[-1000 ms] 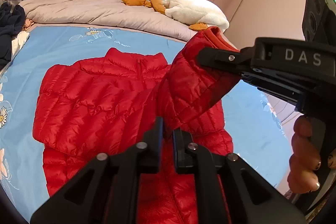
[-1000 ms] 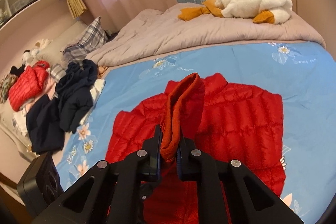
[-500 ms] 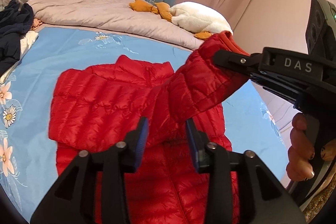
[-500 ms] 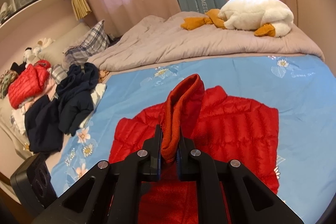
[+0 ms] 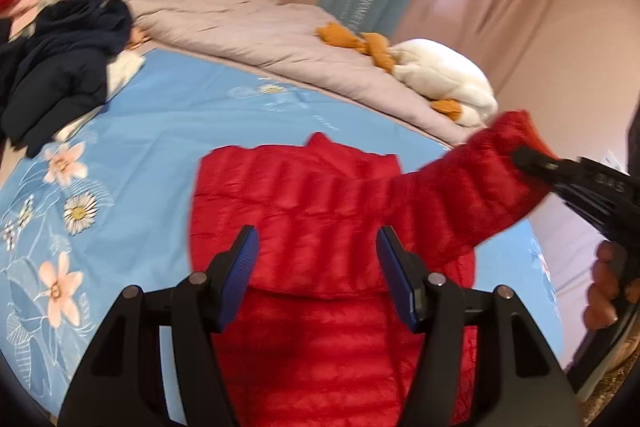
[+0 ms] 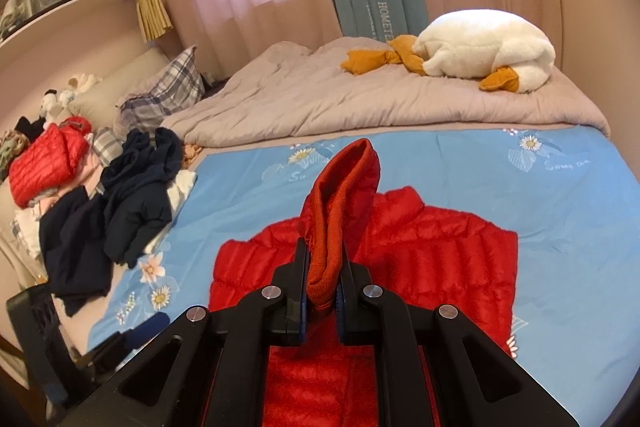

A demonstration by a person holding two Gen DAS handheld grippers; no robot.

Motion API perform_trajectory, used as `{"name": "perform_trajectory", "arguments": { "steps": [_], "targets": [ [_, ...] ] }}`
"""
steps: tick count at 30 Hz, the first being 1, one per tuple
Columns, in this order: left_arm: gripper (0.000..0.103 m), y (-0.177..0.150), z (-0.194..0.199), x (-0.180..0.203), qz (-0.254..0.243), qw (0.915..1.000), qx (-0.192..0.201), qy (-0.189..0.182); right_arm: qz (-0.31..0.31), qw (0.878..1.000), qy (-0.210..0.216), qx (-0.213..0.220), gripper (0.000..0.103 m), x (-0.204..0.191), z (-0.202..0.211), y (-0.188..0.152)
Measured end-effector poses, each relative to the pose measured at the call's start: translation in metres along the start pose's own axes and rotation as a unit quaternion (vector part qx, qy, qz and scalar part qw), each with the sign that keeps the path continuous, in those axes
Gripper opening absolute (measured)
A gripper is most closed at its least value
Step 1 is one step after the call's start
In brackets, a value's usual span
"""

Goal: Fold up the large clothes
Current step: 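Carry the sleeve cuff with the right tool across the jacket front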

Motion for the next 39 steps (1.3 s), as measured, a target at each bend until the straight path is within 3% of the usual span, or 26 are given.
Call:
{"name": "perform_trajectory", "arguments": {
  "steps": [11,18,22,28,39],
  "targets": [
    [0.059,-0.005,-0.021,-0.046,0.028,0.998,-0.018,0.054,0.005,1.0,-0.011,0.024,0.011,0.009,0.008,0.022],
    [0.057,-0.002,-0.04,-0.056,0.029,0.9973,-0.033,0.058,0.008,0.999,-0.024,0.034,0.011,0.018,0.014,0.031],
    [0.05,-0.004,-0.057,-0.058,0.03,0.9966,-0.049,0.059,0.001,0.999,-0.03,0.037,0.011,0.03,0.013,0.029],
    [0.043,-0.009,-0.079,-0.061,0.026,0.9948,-0.07,0.069,-0.021,0.999,-0.045,0.02,0.011,0.057,0.001,0.02],
    [0.042,-0.016,-0.106,-0.066,0.028,0.9912,-0.094,0.088,-0.036,0.997,-0.066,-0.006,0.011,0.088,-0.014,0.0]
  ]
}}
Point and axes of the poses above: each gripper's, at about its wrist camera, not at the fingertips, and z roughly against the way its jaws point, x to its right, y to its top, the point moved 5 cm from there along -z, roughly the way its jaws point, and after that the axes turned 8 degrees about z, right-handed, at the moved point
